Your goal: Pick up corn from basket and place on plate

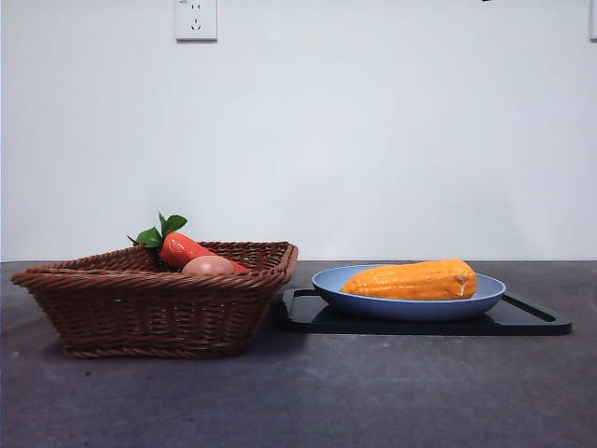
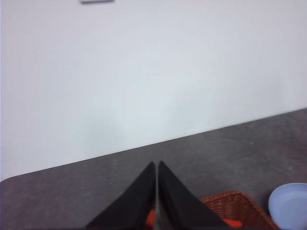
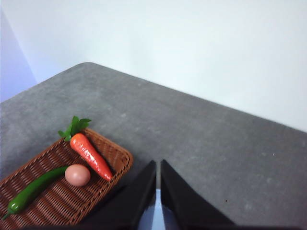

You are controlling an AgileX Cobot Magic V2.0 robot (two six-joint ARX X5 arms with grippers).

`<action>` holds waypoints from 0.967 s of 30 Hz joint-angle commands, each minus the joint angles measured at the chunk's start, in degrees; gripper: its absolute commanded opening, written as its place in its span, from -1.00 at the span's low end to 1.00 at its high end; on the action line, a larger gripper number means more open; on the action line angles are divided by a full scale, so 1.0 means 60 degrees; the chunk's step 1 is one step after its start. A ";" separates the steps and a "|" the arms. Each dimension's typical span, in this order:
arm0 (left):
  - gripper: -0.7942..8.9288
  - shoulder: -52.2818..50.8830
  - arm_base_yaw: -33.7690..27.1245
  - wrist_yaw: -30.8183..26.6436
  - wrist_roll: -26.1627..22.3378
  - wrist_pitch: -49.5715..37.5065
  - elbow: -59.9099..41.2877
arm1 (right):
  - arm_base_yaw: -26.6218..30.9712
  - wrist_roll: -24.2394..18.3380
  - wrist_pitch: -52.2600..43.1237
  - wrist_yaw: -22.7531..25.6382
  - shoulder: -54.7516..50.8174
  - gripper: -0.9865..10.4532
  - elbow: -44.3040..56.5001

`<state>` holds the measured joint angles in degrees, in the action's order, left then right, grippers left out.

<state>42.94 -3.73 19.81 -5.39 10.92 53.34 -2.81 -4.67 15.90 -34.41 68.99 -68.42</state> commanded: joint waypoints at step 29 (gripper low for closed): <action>-0.82 -0.7016 -0.0514 -0.0929 0.1089 -0.0342 -0.8495 | 0.0055 -0.0058 -0.0153 -0.0007 0.0098 -0.82 -0.0164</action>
<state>1.45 -6.57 14.31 0.80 8.73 2.42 -2.50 -4.67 15.59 -34.41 68.99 -68.42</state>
